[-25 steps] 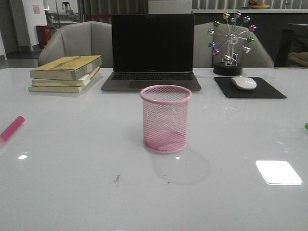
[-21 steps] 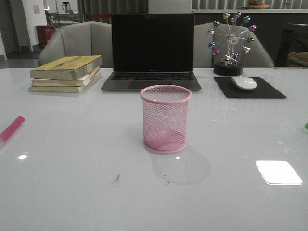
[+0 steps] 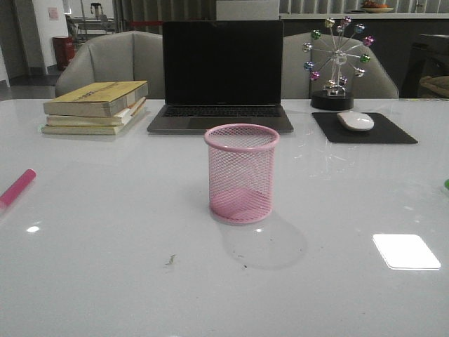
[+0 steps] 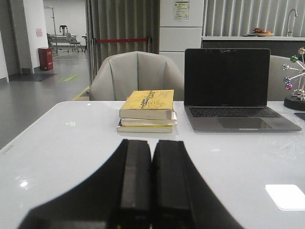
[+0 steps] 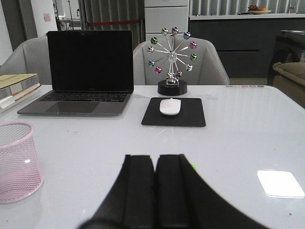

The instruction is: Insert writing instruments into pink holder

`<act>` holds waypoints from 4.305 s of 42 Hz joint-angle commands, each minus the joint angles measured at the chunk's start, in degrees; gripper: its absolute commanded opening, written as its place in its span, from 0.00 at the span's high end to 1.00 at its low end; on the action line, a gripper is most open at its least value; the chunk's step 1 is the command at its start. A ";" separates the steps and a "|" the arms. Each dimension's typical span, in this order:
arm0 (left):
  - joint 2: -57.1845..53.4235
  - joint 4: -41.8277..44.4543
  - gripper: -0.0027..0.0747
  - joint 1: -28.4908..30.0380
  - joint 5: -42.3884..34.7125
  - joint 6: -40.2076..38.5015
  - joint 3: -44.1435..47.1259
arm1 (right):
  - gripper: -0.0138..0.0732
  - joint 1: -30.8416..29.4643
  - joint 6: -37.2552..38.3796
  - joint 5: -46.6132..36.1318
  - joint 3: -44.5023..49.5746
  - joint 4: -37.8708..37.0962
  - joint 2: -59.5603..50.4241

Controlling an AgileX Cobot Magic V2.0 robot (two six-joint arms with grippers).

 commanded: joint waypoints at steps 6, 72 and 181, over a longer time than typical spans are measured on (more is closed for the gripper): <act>-1.10 -0.34 0.85 -0.29 -4.87 -0.57 0.15 | 0.78 -0.50 -0.34 -4.78 -0.26 -0.17 -1.11; 43.66 -1.85 0.84 -0.83 34.38 -0.57 -41.87 | 0.77 -0.50 -0.34 37.12 -38.37 -2.92 44.06; 44.62 -1.85 0.35 -29.74 30.40 2.07 -41.87 | 0.37 -7.25 -1.04 45.95 -87.64 -5.89 116.20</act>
